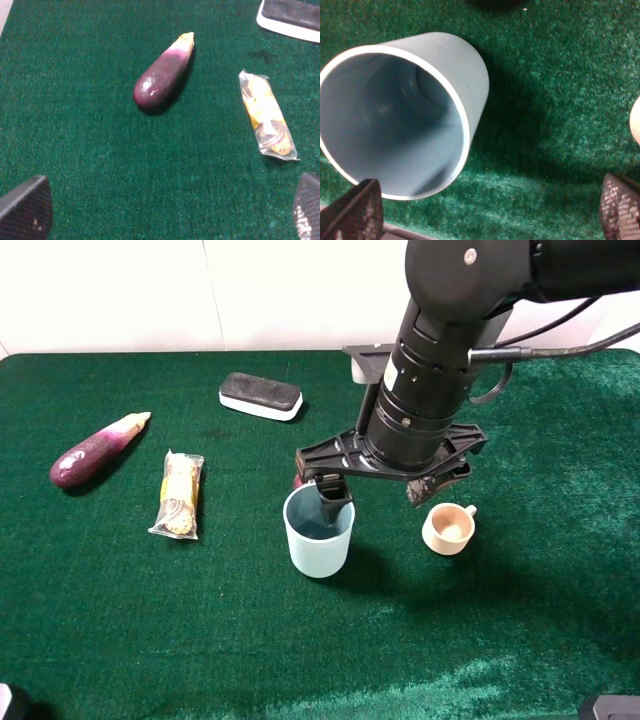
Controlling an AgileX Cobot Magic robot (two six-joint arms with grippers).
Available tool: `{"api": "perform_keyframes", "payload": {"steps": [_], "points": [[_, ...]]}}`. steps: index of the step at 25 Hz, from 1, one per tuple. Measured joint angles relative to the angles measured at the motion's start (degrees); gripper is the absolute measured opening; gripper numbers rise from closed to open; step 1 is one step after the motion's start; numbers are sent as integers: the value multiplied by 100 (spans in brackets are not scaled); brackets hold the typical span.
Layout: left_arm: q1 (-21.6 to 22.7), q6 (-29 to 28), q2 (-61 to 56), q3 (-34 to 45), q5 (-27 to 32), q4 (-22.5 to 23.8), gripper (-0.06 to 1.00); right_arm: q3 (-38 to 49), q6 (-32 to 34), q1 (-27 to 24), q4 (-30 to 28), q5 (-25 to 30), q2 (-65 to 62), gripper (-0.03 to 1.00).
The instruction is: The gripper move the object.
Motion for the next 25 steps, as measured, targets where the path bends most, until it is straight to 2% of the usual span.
{"api": "perform_keyframes", "payload": {"steps": [3, 6, 10, 13, 16, 25], "points": [[0, 0, 0, 0, 0, 0, 98, -122, 0, 0, 11, 51, -82, 65], [0, 0, 0, 0, 0, 0, 98, -432, 0, 0, -64, 322, -376, 65], [0, 0, 0, 0, 0, 0, 98, -994, -26, 0, -524, 1018, -864, 65], [0, 0, 0, 0, 0, 0, 98, -1344, -39, 0, -1089, 1487, -1205, 65], [0, 0, 0, 0, 0, 0, 98, -1471, -102, -33, -1447, 1569, -1625, 65], [0, 0, 0, 0, 0, 0, 98, -1213, -904, -322, -1509, 1615, -2938, 65]]}}
